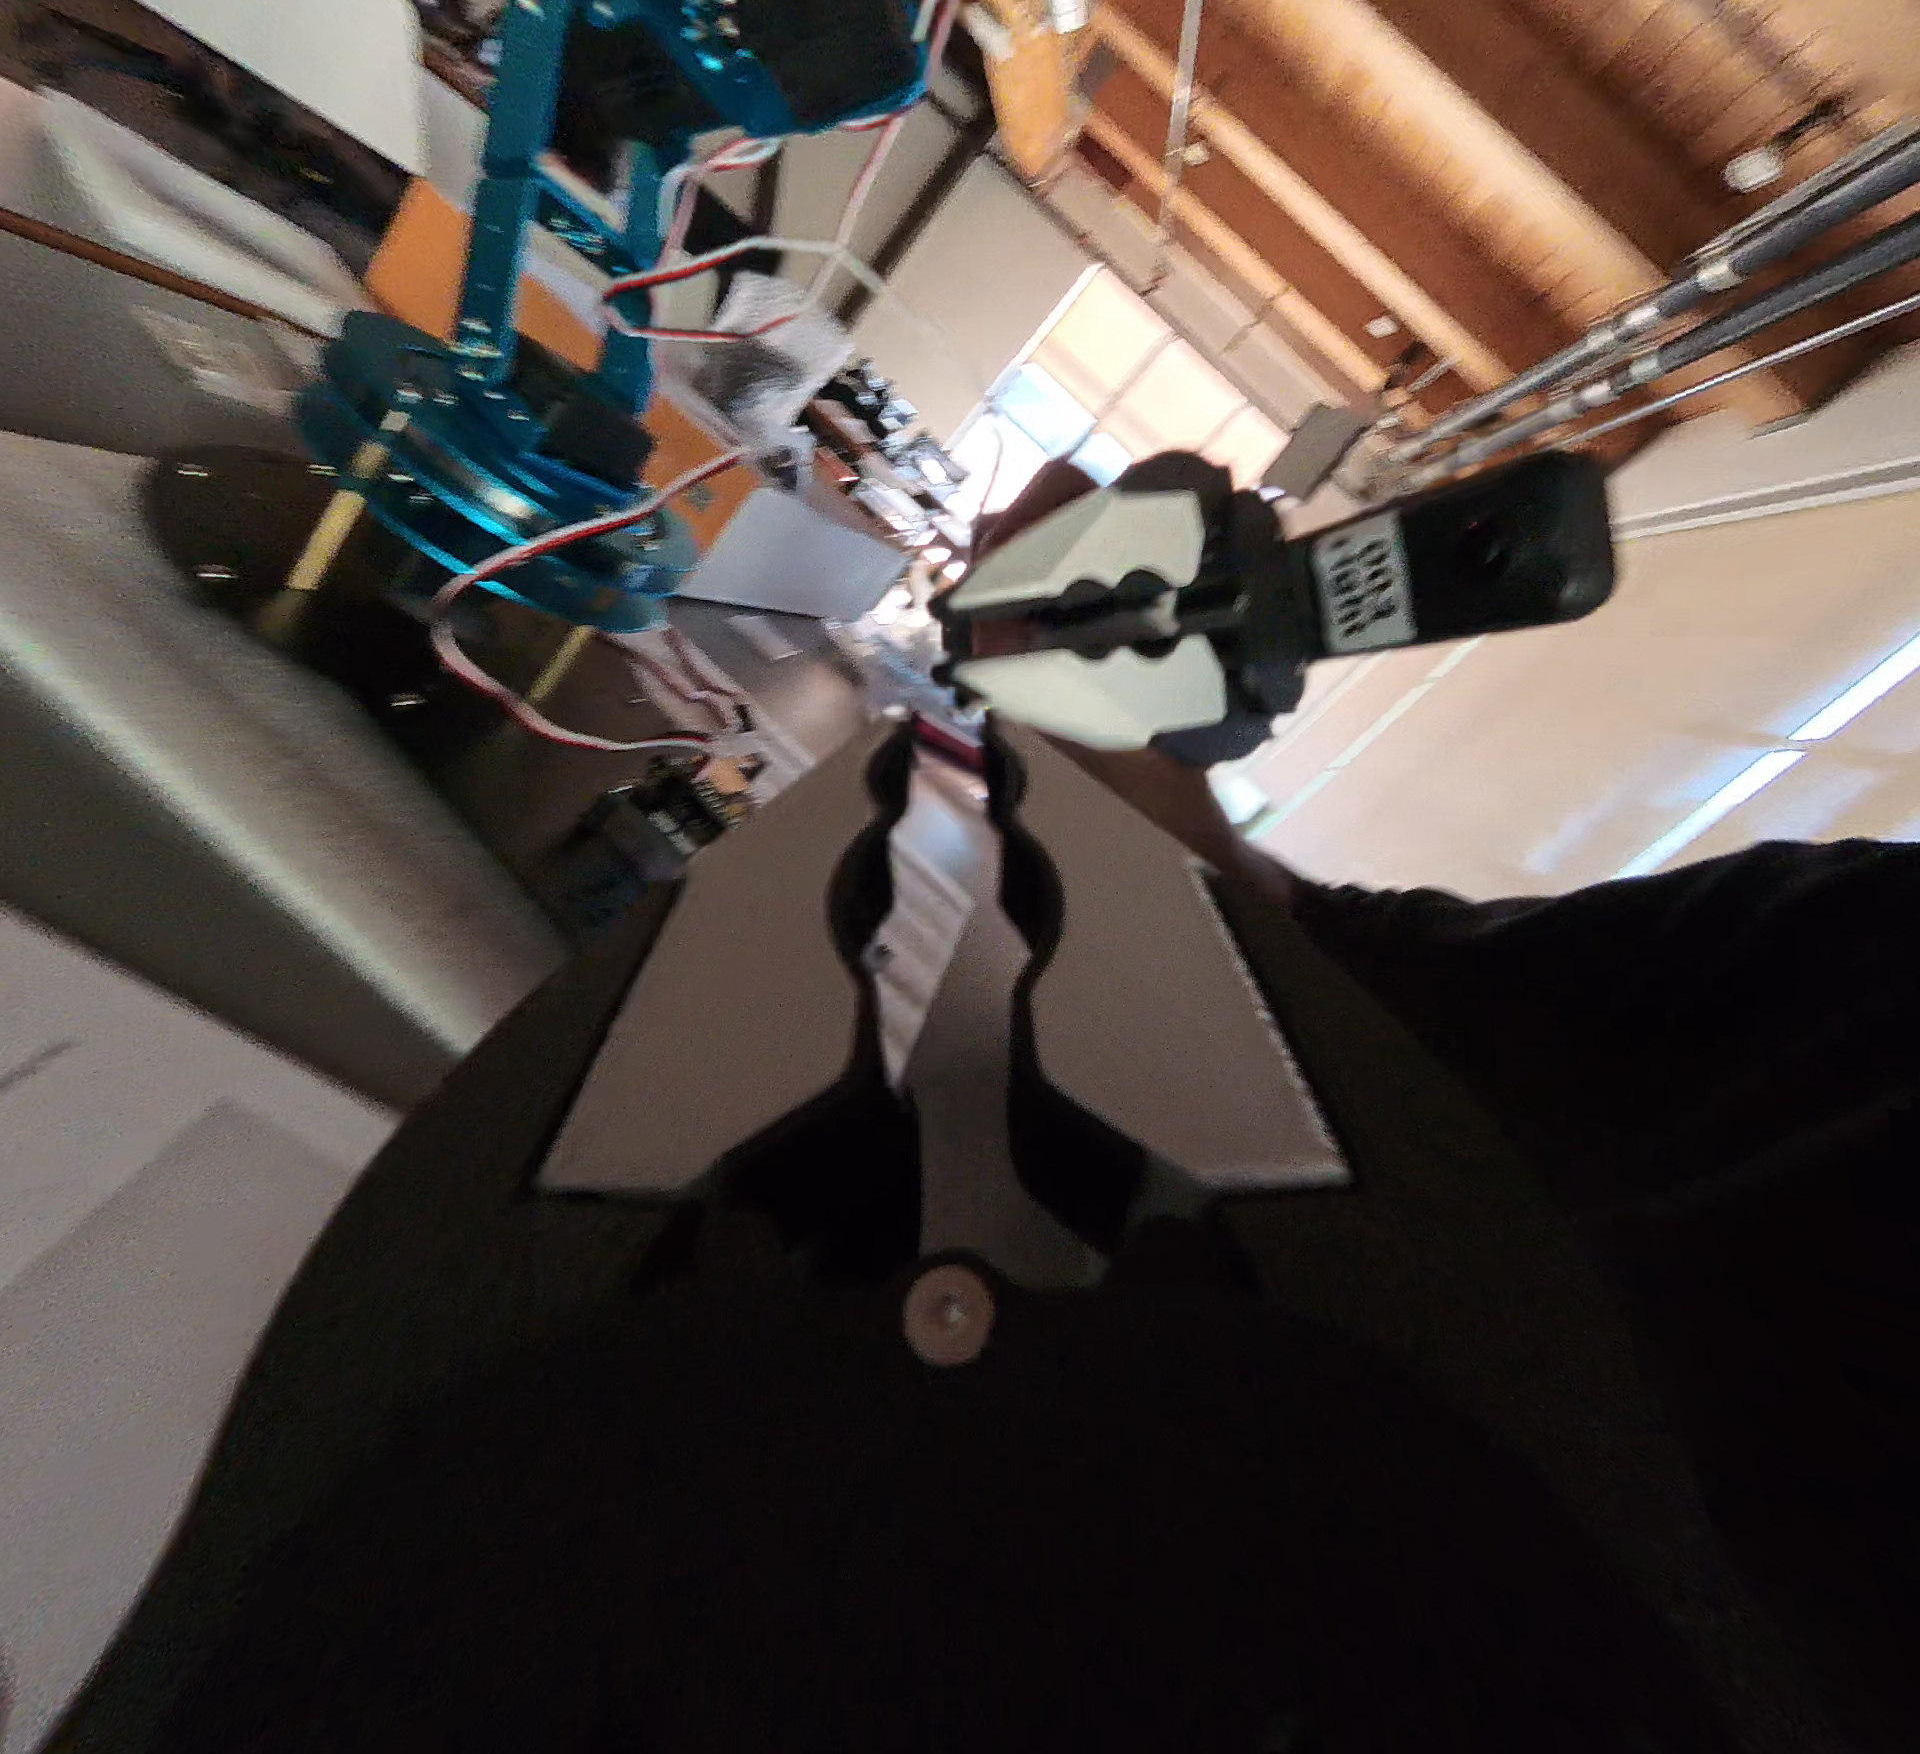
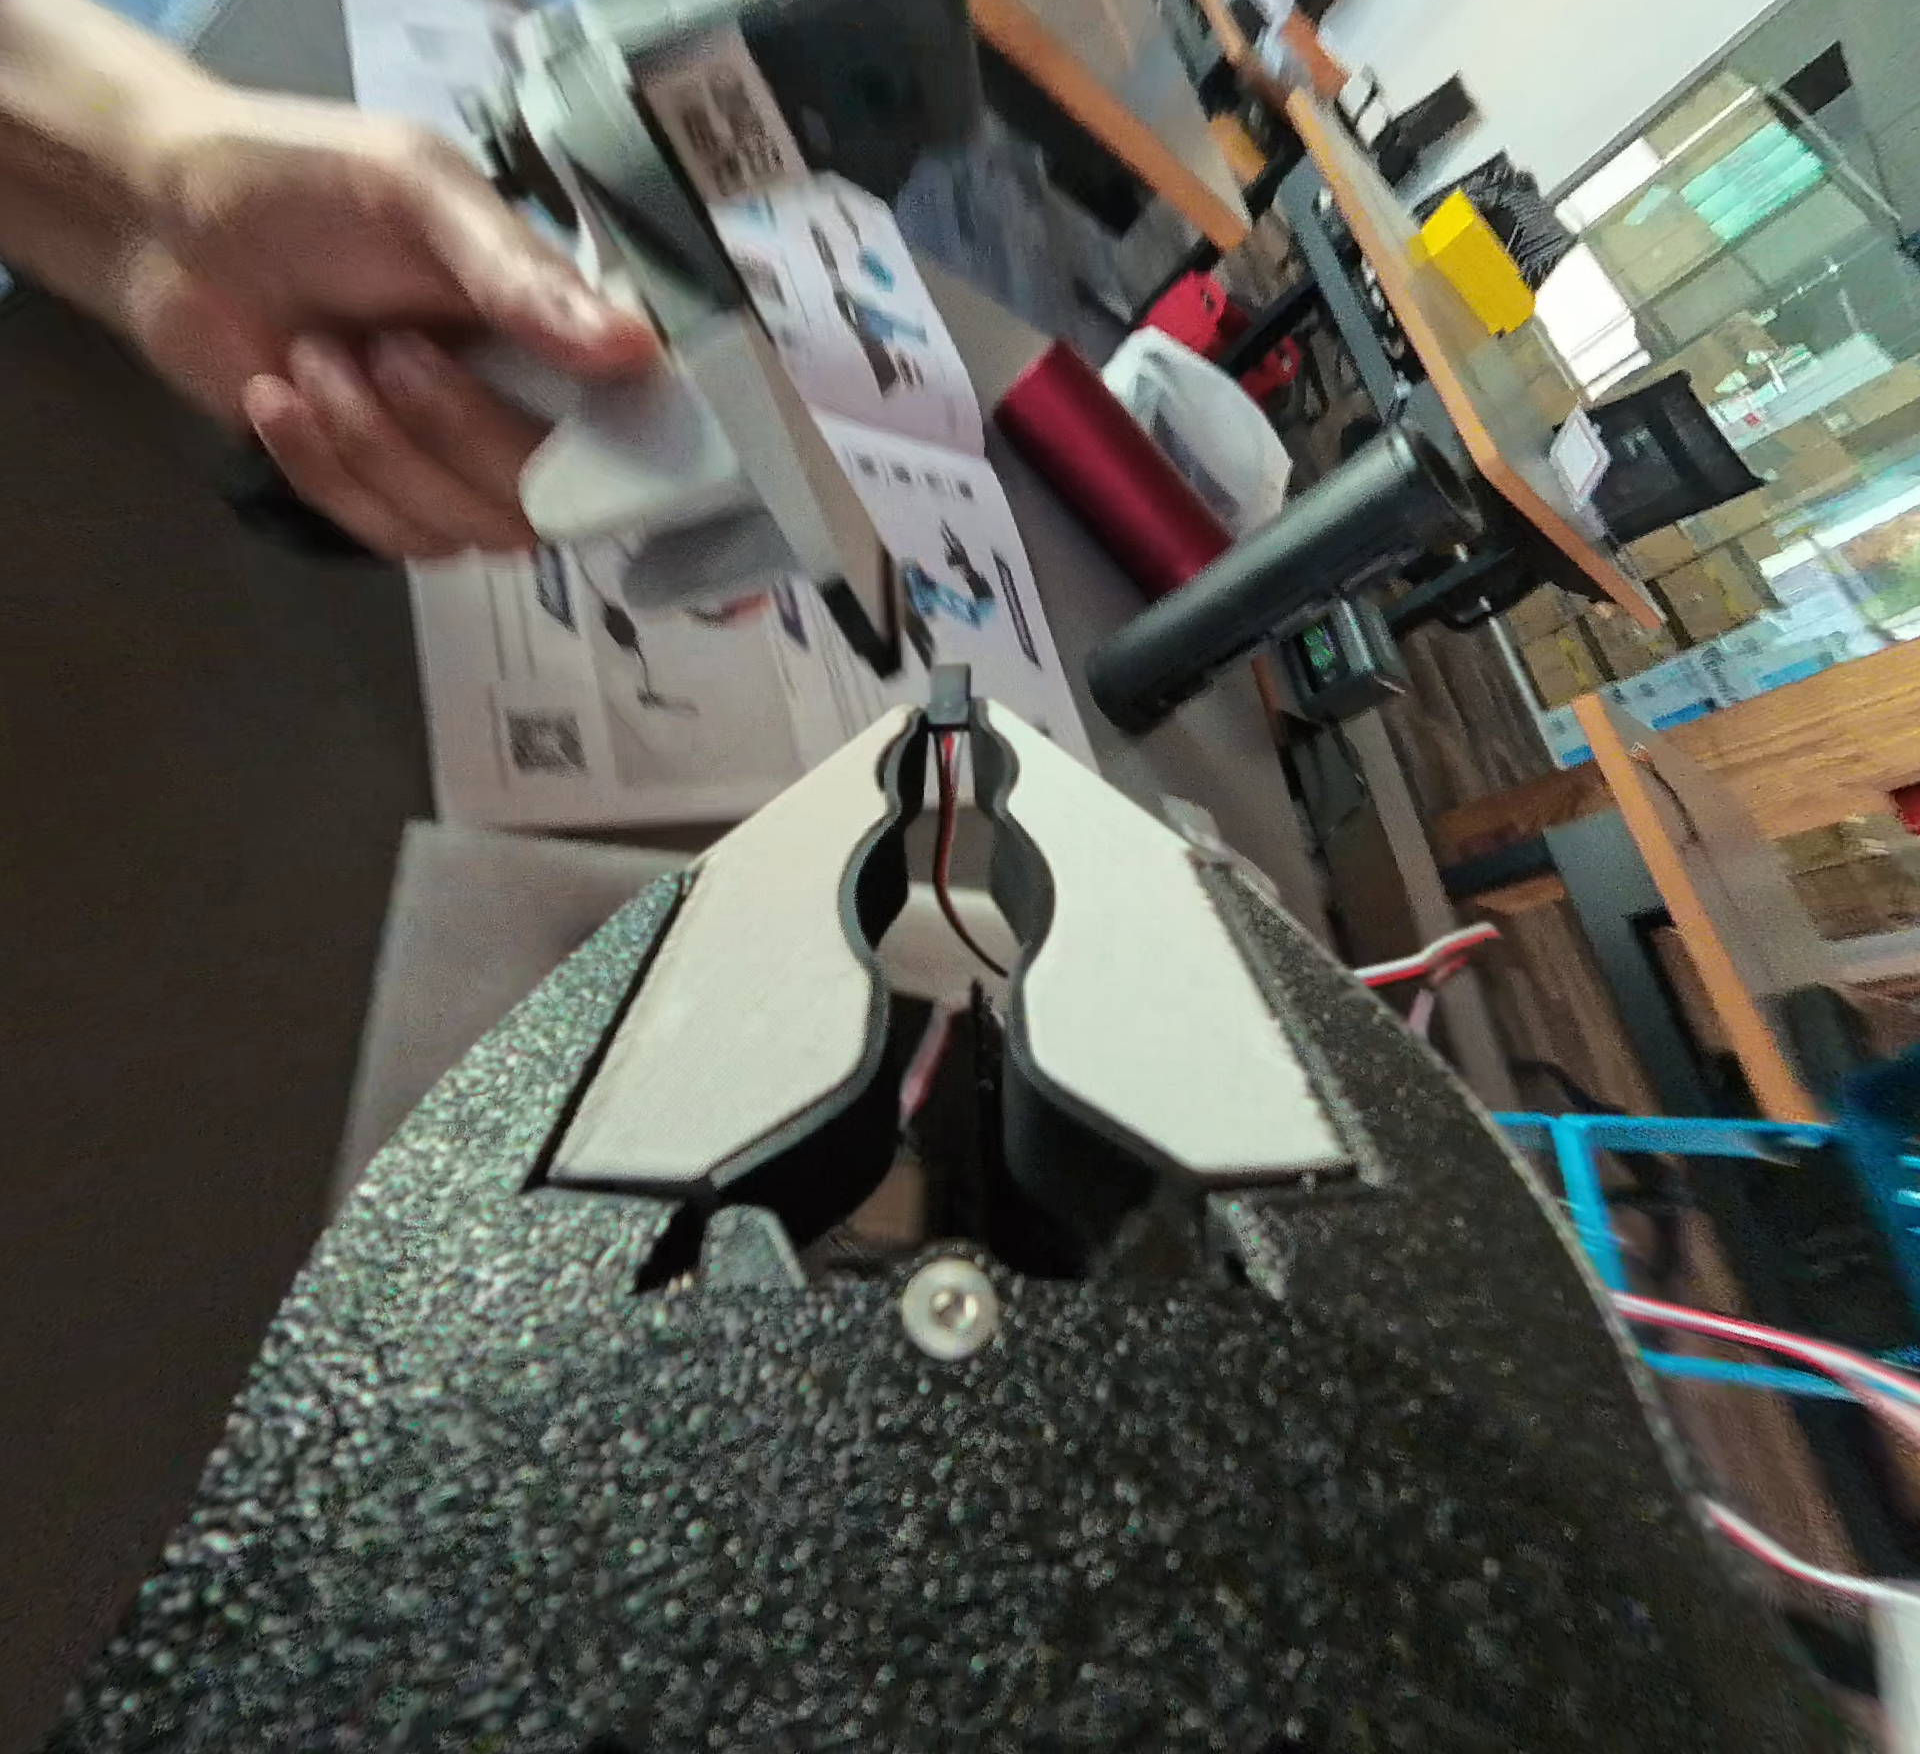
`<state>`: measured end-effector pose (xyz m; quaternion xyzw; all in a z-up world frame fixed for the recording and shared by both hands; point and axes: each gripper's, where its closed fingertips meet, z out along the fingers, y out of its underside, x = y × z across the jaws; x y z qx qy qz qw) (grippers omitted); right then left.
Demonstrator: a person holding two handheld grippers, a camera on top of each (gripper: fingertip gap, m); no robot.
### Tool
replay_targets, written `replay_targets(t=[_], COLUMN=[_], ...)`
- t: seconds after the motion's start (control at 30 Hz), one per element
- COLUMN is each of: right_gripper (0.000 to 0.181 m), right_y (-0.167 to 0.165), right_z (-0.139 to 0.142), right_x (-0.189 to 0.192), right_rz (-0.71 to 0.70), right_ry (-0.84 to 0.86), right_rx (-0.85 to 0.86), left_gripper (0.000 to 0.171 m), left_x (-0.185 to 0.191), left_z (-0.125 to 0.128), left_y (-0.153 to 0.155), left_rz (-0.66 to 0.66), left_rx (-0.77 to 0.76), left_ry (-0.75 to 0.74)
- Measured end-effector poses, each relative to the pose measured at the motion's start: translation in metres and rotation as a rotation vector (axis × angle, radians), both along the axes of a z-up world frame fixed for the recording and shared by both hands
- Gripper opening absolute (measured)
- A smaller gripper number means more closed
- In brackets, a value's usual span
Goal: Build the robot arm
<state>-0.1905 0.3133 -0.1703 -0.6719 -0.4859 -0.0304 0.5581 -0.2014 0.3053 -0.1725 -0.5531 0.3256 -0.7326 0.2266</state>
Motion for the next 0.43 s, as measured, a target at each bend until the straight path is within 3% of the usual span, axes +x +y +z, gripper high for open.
replay_targets(t=[0.03, 0.17, 0.3, 0.43], right_gripper=[0.007, 0.008, 0.007, 0.007], right_y=[0.003, -0.004, -0.007, -0.011], right_z=[-0.001, -0.026, -0.058, -0.071], right_x=[0.011, 0.047, 0.070, 0.069], right_rz=[-0.010, 0.070, 0.222, 0.368], right_ry=[-0.093, -0.508, -0.959, -1.135], right_rx=[-0.021, -0.229, -0.307, -0.404], left_gripper=[0.025, 0.024, 0.024, 0.025], left_x=[-0.005, -0.038, -0.078, -0.122], left_z=[-0.004, -0.007, -0.012, -0.019], left_y=[0.005, 0.000, -0.012, -0.030], left_rz=[0.031, 0.070, 0.164, 0.227], left_rx=[0.028, 0.157, 0.326, 0.402], left_ry=[0.041, 0.147, 0.222, 0.266])
